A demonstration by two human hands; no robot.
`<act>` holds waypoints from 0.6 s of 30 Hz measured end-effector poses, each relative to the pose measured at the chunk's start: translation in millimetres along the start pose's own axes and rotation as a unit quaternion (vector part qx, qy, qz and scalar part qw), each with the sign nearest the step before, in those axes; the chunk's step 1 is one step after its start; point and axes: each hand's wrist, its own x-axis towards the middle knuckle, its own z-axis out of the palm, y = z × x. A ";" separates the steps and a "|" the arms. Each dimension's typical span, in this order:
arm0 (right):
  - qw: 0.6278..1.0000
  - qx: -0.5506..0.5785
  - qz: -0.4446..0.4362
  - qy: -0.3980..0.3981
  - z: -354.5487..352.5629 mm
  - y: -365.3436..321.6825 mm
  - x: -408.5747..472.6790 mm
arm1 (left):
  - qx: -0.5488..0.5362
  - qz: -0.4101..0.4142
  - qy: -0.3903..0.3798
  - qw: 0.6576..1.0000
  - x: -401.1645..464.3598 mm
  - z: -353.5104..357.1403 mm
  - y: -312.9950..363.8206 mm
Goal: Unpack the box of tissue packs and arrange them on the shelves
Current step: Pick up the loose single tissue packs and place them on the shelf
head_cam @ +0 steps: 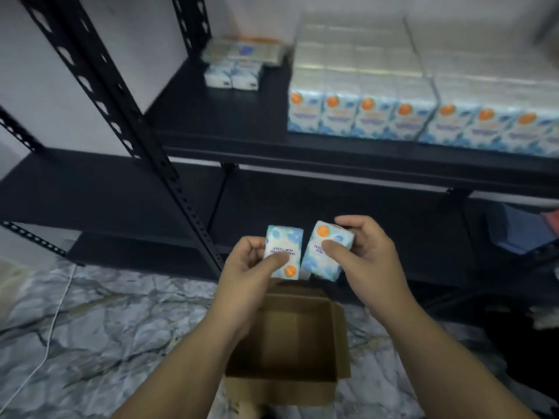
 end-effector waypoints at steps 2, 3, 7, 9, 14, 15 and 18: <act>1.000 0.016 0.003 0.005 27.6 -14.8 11.7 | 0.003 0.026 -0.008 1.000 16.8 -23.0 27.7; 1.000 0.017 0.002 0.007 40.1 -21.1 17.6 | 0.004 0.039 -0.012 0.999 24.8 -33.8 40.5; 0.999 0.023 -0.025 0.021 82.1 -45.6 40.6 | -0.005 0.064 -0.019 0.998 54.5 -68.6 81.6; 0.998 0.034 -0.043 0.027 98.0 -57.3 52.0 | -0.010 0.073 -0.020 0.997 67.0 -80.2 97.2; 0.993 0.018 -0.109 0.038 124.9 -86.2 79.4 | 0.013 0.106 -0.032 0.994 91.4 -95.6 134.4; 0.992 0.010 -0.117 0.038 128.5 -91.0 85.1 | 0.016 0.117 -0.029 0.993 96.1 -96.4 141.4; 0.991 -0.002 -0.126 0.040 137.9 -100.7 100.8 | -0.001 0.134 -0.008 0.991 107.6 -95.7 158.2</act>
